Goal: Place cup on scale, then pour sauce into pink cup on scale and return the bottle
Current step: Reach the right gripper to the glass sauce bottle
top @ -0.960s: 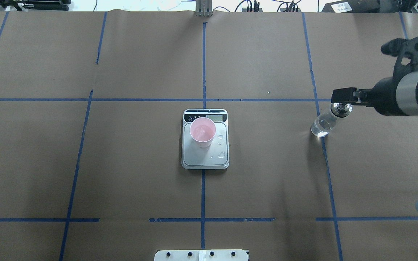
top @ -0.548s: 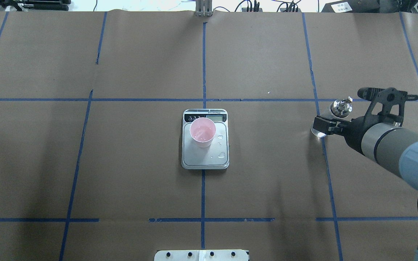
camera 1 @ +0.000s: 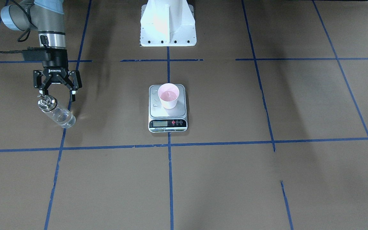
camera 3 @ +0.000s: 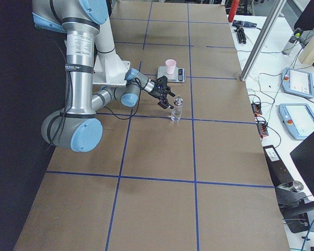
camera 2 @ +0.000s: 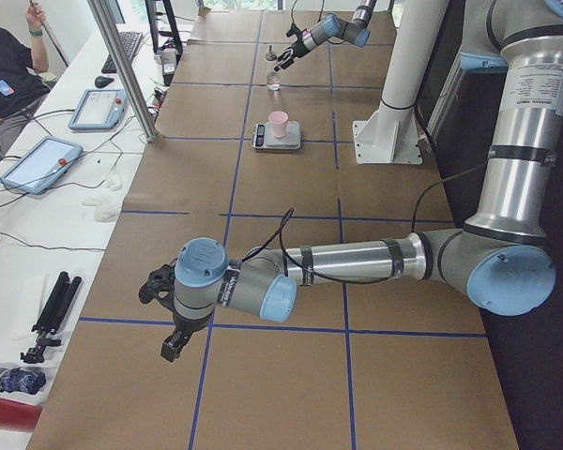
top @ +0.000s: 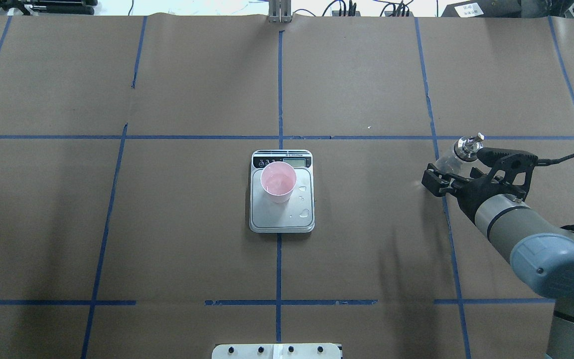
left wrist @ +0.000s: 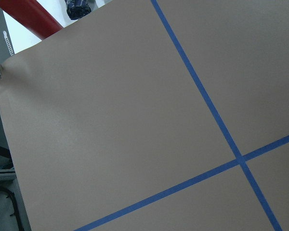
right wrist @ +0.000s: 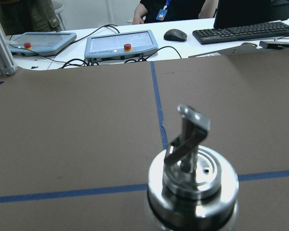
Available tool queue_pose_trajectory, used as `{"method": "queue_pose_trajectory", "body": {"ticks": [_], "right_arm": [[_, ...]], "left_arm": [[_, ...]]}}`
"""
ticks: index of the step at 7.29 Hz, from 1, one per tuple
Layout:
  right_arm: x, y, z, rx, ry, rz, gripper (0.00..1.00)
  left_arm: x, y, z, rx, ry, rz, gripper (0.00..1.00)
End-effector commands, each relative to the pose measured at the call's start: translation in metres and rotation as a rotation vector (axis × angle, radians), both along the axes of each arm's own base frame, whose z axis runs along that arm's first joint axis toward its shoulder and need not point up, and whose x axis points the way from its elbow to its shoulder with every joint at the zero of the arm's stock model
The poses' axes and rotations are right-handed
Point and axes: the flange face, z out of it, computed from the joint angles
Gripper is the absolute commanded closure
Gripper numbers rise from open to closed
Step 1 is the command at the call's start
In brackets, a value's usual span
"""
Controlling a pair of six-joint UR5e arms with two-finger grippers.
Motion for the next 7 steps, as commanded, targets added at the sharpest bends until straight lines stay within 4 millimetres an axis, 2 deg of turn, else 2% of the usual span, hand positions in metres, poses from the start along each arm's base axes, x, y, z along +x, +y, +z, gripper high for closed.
{"method": "queue_pose_trajectory", "body": {"ticks": [1,3,7], "right_arm": [[-0.010,0.002,0.018,0.033,0.038,0.048,0.00],[-0.022,0.002,0.028,0.043,0.063,0.057,0.00],[-0.023,-0.001,0.025,0.062,0.076,0.071,0.00]], "left_arm": [[0.000,0.001,0.001,-0.001,0.001,0.000,0.00],[0.000,0.002,0.002,-0.002,0.001,0.000,0.00],[0.000,0.002,0.002,-0.001,0.001,0.000,0.00]]}}
